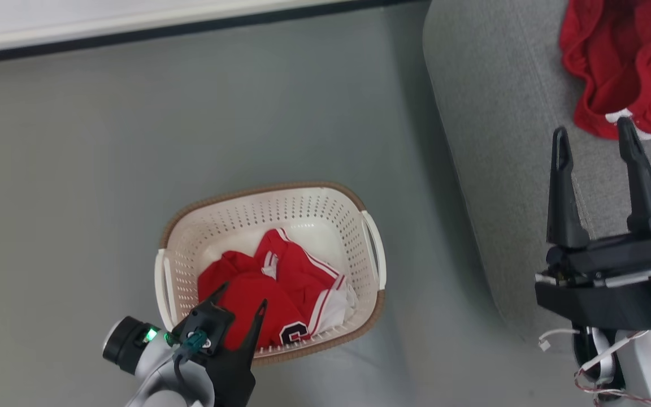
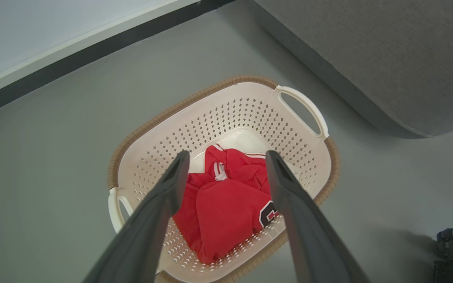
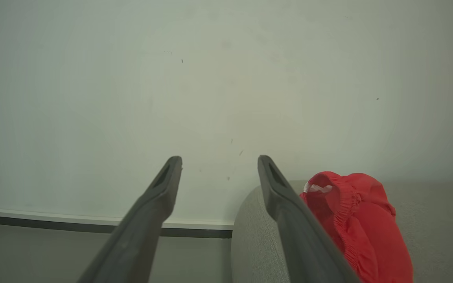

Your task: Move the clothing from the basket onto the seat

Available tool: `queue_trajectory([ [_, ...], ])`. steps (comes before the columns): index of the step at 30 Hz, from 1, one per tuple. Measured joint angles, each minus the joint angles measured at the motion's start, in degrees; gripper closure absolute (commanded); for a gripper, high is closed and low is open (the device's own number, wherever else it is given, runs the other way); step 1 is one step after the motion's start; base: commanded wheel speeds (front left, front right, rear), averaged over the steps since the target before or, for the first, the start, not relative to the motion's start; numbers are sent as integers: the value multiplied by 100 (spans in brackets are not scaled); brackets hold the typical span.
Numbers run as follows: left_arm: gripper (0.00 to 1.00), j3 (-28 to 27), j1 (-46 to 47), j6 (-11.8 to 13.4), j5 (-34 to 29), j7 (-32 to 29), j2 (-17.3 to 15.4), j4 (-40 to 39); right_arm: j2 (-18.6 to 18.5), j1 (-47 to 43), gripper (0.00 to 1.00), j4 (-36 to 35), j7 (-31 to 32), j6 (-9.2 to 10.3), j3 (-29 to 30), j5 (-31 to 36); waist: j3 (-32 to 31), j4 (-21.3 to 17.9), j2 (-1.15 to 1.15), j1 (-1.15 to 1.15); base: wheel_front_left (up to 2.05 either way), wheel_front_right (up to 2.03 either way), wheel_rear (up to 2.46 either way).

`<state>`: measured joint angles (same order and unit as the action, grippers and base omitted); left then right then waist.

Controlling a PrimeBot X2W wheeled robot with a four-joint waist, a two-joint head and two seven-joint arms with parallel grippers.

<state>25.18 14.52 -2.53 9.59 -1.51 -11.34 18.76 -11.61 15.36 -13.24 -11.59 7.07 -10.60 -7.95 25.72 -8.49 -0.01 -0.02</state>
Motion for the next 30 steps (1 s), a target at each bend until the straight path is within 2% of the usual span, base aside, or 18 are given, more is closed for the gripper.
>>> queue_trajectory([
  [22, 0, 287, 1606, -260, -504, -404, -248, 934, 129, 1335, 0, -389, -7, -1, 92, -9, 1899, -479, 0, 1, 0, 0, 0],
  [30, 0, 442, 1915, -353, -664, -444, -388, 1228, 240, 1670, 0, -221, -90, -1, 74, -10, 2429, -557, 0, 1, 0, 0, 0],
])
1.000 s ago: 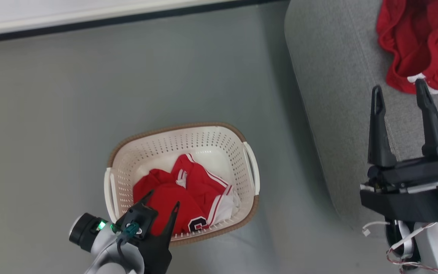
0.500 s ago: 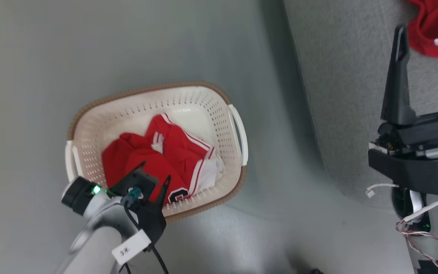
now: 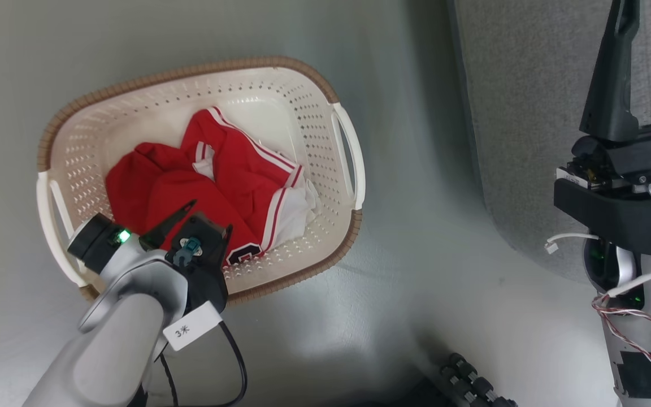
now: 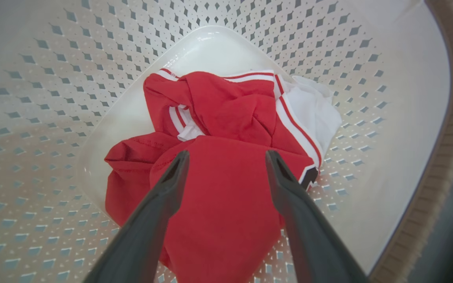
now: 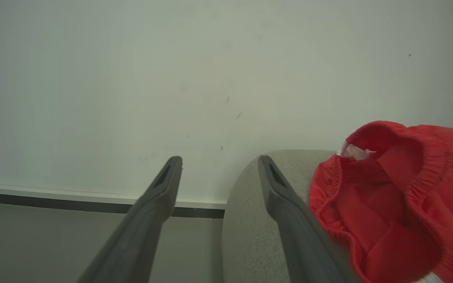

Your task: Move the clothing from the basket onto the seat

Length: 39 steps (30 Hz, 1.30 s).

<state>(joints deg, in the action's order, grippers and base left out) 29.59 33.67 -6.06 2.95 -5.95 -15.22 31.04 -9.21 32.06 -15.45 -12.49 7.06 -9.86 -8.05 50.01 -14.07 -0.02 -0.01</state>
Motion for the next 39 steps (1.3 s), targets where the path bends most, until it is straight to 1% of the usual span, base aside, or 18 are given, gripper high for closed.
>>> queue_trajectory([
  [5, 0, 178, 222, -52, -64, -8, -8, 114, 47, 124, 0, 151, -55, 0, -26, -1, 219, -59, 1, 0, 0, 0, 0],
  [10, 0, 361, 384, -59, -111, -104, -15, 249, 103, 153, 0, 258, -91, -2, -59, -7, 297, -120, 1, 1, 0, 0, 0],
  [12, 0, 442, 441, -101, -114, -171, -66, 297, 137, 181, 0, 278, -121, -9, -93, -22, 321, -148, 1, 1, 0, 0, 0],
  [16, 0, 592, 572, -105, -149, -304, -133, 421, 162, 282, 0, 334, -129, -11, -111, -29, 364, -204, 1, 1, 0, 0, 0],
  [18, 0, 648, 622, -110, -160, -375, -192, 445, 197, 291, 0, 360, -131, -52, -156, -54, 382, -237, 1, 1, 0, 0, 0],
  [28, 0, 1143, 911, -149, -157, -669, -522, 614, 297, 395, 0, 476, -179, -85, -258, -87, 508, -431, 2, 1, 0, 0, 0],
  [33, 0, 1329, 975, -149, -129, -681, -630, 701, 346, 411, 0, 570, -199, -87, -279, -126, 592, -556, 2, 2, 0, 0, 0],
  [38, 0, 1395, 1047, -149, -43, -681, -661, 753, 368, 426, 0, 643, -222, -87, -281, -179, 615, -609, 2, 1, 0, 0, 0],
  [39, 9, 1395, 1059, -149, -38, -681, -672, 759, 371, 439, 0, 656, -222, -87, -281, -179, 617, -617, 2, 1, 0, 0, 0],
])
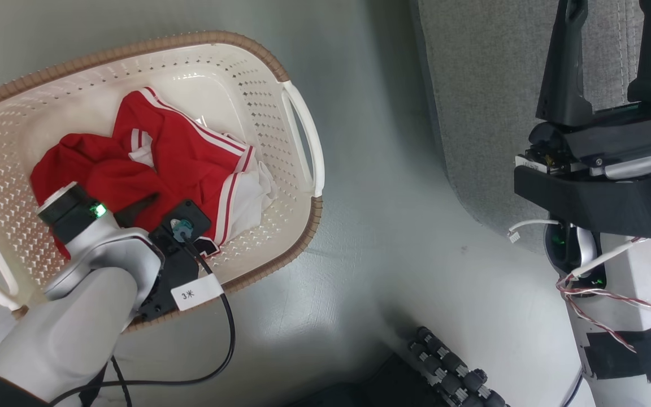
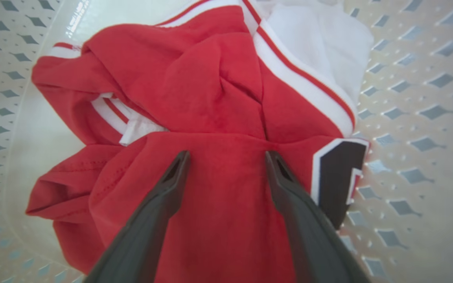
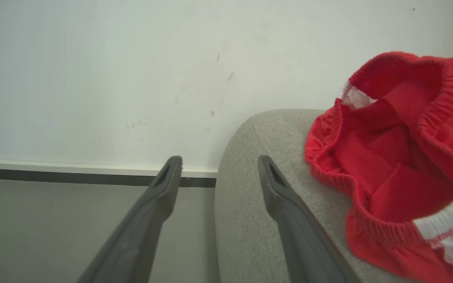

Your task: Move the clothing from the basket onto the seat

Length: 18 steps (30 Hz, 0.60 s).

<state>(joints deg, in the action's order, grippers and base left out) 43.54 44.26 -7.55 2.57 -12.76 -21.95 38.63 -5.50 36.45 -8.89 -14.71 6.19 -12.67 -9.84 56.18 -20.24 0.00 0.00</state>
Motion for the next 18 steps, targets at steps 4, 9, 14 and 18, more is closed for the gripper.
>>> queue_trajectory([
  [4, 74, 9, 2, 0, 97, 0, -19, 62, 23, 54, 0, 31, -1, -15, -8, -25, -1, -29, 0, 0, 0, 0, 0],
  [9, 100, 21, 13, 0, 178, 27, -12, 118, 44, 54, 0, 55, -1, -15, -10, -25, -18, -54, 0, 0, 0, 0, 0],
  [14, 100, 13, 20, 0, 338, 158, 29, 131, 54, 55, 0, 142, -1, -18, 5, -24, -68, -53, 0, 0, 0, 0, 0],
  [18, 100, -60, 19, 0, 475, 342, 136, 115, 63, 55, 0, 197, -1, -23, 29, -24, -154, -28, 0, 0, 0, 0, 0],
])
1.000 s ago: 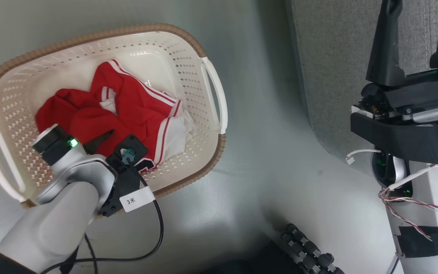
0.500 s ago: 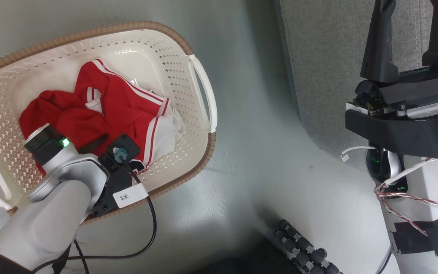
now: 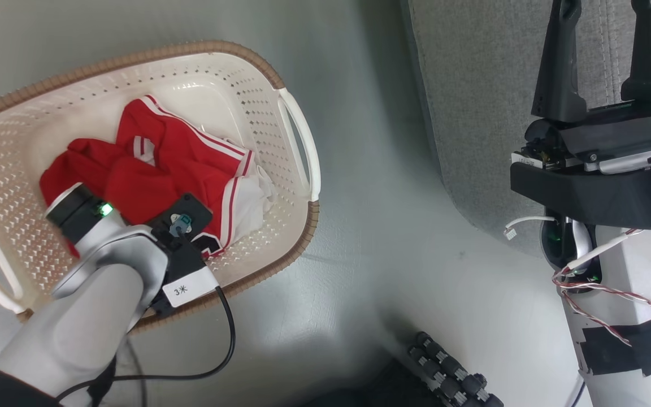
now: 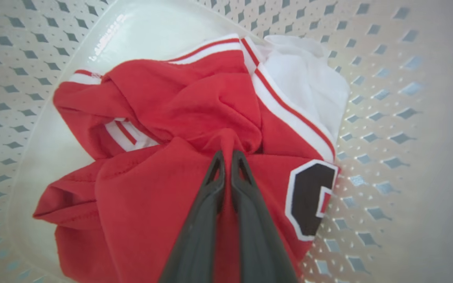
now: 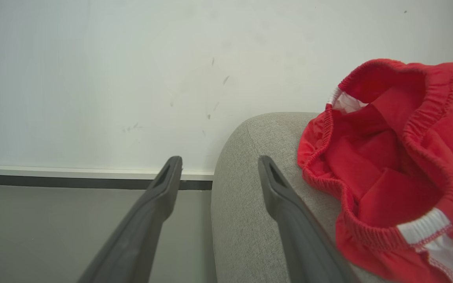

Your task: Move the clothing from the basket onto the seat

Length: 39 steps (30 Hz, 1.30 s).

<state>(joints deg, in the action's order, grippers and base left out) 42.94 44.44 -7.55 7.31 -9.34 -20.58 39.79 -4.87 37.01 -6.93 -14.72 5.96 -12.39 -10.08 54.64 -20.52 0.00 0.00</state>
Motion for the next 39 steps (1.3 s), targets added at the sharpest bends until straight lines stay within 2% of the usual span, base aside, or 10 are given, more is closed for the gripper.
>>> queue_trajectory([
  [10, 100, -316, -28, 20, 398, 716, 430, -200, -48, -31, 0, 279, -1, -93, 55, 31, -374, 189, 0, 0, 0, 0, 0],
  [20, 100, -508, -149, 99, 750, 1492, 975, -414, -230, -270, 0, 766, 0, -202, 73, 164, -1002, 570, 0, 0, 0, 0, 0],
  [33, 100, -677, -103, 98, 1034, 2013, 1327, -548, -343, -504, 0, 1374, 0, -346, 25, 208, -1925, 1207, 0, 0, 0, 0, 0],
  [39, 100, -736, -2, 94, 1131, 2112, 1378, -539, -336, -715, 0, 1786, 0, -410, -64, 207, -2537, 1513, 0, 1, 0, 0, 0],
])
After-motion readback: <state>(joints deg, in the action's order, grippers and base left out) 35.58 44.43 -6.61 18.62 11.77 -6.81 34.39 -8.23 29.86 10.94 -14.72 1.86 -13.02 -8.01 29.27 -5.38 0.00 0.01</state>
